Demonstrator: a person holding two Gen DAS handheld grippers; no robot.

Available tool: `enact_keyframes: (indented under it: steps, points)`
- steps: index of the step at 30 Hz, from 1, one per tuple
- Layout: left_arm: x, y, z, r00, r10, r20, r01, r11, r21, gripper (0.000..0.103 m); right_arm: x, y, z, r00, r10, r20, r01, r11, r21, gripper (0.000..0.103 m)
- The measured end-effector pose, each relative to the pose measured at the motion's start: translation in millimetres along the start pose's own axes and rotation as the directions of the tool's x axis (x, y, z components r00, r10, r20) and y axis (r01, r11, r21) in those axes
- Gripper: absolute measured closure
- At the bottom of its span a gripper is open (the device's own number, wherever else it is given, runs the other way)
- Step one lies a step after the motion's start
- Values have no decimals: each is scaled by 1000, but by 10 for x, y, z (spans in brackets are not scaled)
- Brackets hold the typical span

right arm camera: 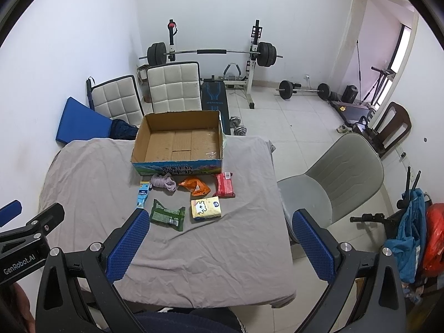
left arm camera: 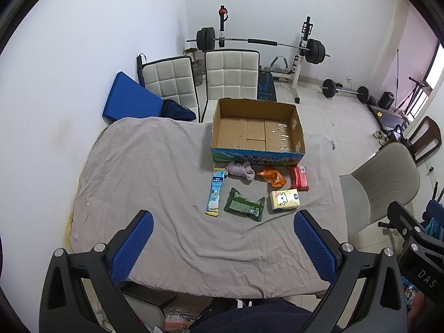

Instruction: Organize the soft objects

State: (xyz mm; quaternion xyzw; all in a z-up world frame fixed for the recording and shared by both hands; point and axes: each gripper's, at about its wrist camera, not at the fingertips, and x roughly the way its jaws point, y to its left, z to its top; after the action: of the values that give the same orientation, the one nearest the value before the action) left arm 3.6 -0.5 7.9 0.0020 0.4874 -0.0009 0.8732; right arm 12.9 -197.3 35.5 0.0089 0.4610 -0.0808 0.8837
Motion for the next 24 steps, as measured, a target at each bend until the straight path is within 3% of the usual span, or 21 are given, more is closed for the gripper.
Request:
enact_keyframes:
  steps: [24]
  points:
    - [-75, -52, -11, 1000, -5, 8, 5, 1000, 3, 0, -70, 4, -20, 1000, 5, 25, -5, 1000, -8, 0]
